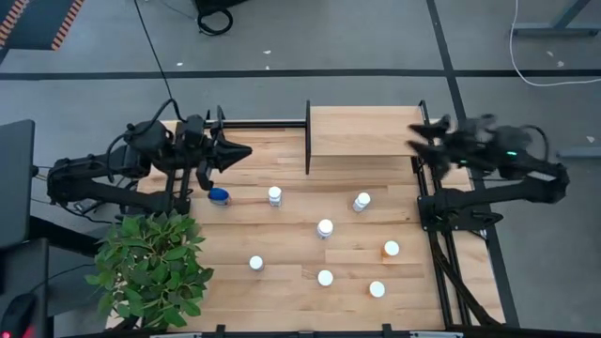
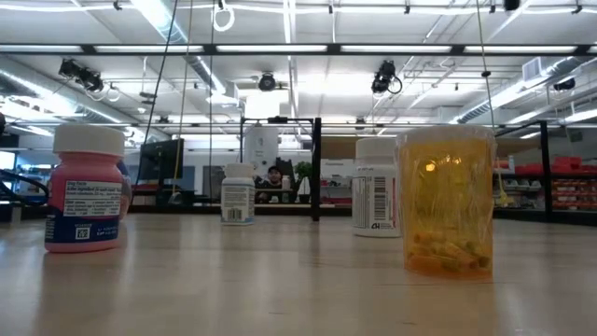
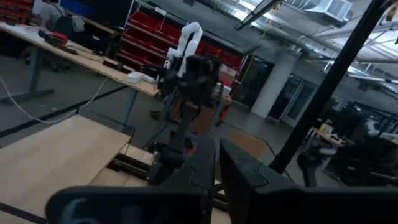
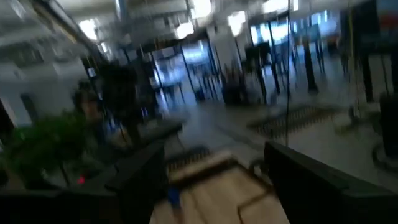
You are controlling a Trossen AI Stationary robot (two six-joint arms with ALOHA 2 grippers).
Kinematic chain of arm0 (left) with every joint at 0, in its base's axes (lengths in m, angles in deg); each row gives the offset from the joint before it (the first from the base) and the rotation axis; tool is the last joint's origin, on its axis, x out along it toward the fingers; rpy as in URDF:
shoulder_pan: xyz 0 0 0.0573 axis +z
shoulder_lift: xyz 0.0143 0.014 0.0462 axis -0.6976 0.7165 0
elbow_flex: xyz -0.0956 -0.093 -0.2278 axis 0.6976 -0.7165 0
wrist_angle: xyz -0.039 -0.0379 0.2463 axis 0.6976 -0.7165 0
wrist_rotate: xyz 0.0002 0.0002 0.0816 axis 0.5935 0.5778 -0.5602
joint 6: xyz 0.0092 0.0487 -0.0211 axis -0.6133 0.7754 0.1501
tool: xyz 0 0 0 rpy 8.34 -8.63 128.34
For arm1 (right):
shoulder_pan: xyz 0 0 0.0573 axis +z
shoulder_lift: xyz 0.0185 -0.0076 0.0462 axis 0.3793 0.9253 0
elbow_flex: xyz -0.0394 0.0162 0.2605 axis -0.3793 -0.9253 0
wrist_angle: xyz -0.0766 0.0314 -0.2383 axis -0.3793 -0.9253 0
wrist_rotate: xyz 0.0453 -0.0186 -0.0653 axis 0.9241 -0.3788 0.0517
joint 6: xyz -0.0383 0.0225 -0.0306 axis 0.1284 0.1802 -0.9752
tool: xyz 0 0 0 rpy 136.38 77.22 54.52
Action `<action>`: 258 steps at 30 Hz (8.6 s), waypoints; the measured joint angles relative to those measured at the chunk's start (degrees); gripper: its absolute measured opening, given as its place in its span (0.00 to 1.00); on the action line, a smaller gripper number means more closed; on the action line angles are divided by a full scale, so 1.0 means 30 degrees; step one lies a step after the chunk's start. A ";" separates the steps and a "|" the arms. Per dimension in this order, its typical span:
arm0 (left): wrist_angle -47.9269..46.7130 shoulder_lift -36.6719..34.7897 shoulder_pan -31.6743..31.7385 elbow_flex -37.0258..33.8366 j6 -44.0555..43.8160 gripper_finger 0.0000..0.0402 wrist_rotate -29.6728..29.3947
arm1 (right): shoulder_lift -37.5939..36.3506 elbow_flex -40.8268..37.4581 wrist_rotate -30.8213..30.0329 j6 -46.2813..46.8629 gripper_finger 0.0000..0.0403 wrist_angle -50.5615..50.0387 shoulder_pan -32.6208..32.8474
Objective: Pick and place medicine bottles onto shelf by color
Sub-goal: Put the left white and blue medicine bottle on the shelf
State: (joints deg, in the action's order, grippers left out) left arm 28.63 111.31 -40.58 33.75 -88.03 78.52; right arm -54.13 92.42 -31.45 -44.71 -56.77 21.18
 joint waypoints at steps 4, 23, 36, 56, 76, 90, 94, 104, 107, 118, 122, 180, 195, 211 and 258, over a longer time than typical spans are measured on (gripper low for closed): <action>0.0063 0.0510 0.0010 -0.0001 0.1712 0.06 -0.0207 | 0.3967 0.1761 -0.1219 0.3119 0.71 -0.3482 0.0000; -0.5008 0.1263 -0.0012 -0.0029 0.0167 0.23 0.0418 | 1.1851 0.5985 -0.0462 0.7054 0.71 -0.0232 0.1963; -1.2069 0.2500 0.0141 -0.0022 -0.1354 0.59 -0.2283 | 1.3925 0.5964 0.1612 0.8118 0.71 -0.7443 0.2784; -1.3407 0.5207 -0.0078 0.0007 -0.4715 0.61 -0.2408 | 1.3819 0.5964 0.1923 0.6434 0.71 -0.6974 0.2769; -1.1929 1.0608 -0.0733 -0.0015 0.4417 0.67 -0.2307 | 1.3781 0.5949 0.2065 0.9943 0.71 -1.2442 0.3664; -1.0321 1.2571 0.1050 -0.0022 0.7636 0.67 -0.3188 | 1.3781 0.5949 -0.0101 1.6313 0.71 -1.3483 0.7202; -1.0216 1.2738 0.1578 -0.0029 0.7740 0.67 -0.1225 | 1.3781 0.5949 -0.0788 1.7012 0.71 -1.3490 0.7720; -1.0296 1.3684 0.1674 -0.0022 0.7423 0.67 -0.0452 | 1.3781 0.5949 -0.1698 1.7450 0.71 -1.3562 0.7842; -1.0304 1.4120 0.1671 -0.0024 0.7399 0.67 -0.0452 | 1.3781 0.5949 -0.1698 1.7450 0.71 -1.3580 0.7839; -0.9996 1.4933 0.1605 -0.0022 0.6775 0.64 -0.0463 | 1.3781 0.5949 -0.1627 1.7377 0.71 -1.3576 0.7839; -1.0035 1.4921 0.1598 -0.0022 0.6670 0.61 -0.0455 | 1.3781 0.5949 -0.1633 1.7304 0.71 -1.3572 0.7839; -1.1441 2.0825 0.5877 1.5416 1.1292 0.51 -0.0590 | 1.3781 0.5964 0.1865 1.8349 0.71 -1.3580 0.7606; -1.2322 2.0772 0.5450 1.5369 1.1999 0.52 -0.0619 | 1.3781 0.5964 0.0627 1.8440 0.71 -1.3554 0.7614; -1.4439 2.0658 0.5349 1.7794 1.2680 0.52 -0.0583 | 1.3781 0.5964 -0.5883 1.4497 0.71 -1.3419 0.6280; -1.4012 2.0658 0.3533 2.0371 0.9111 0.52 -0.0294 | 1.3774 0.5964 -0.3993 0.5421 0.71 -0.6031 -0.2856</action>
State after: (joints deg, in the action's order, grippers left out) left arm -13.41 173.28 -29.98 94.86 -60.70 77.64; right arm -12.81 110.31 -43.42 -28.45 -74.86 12.62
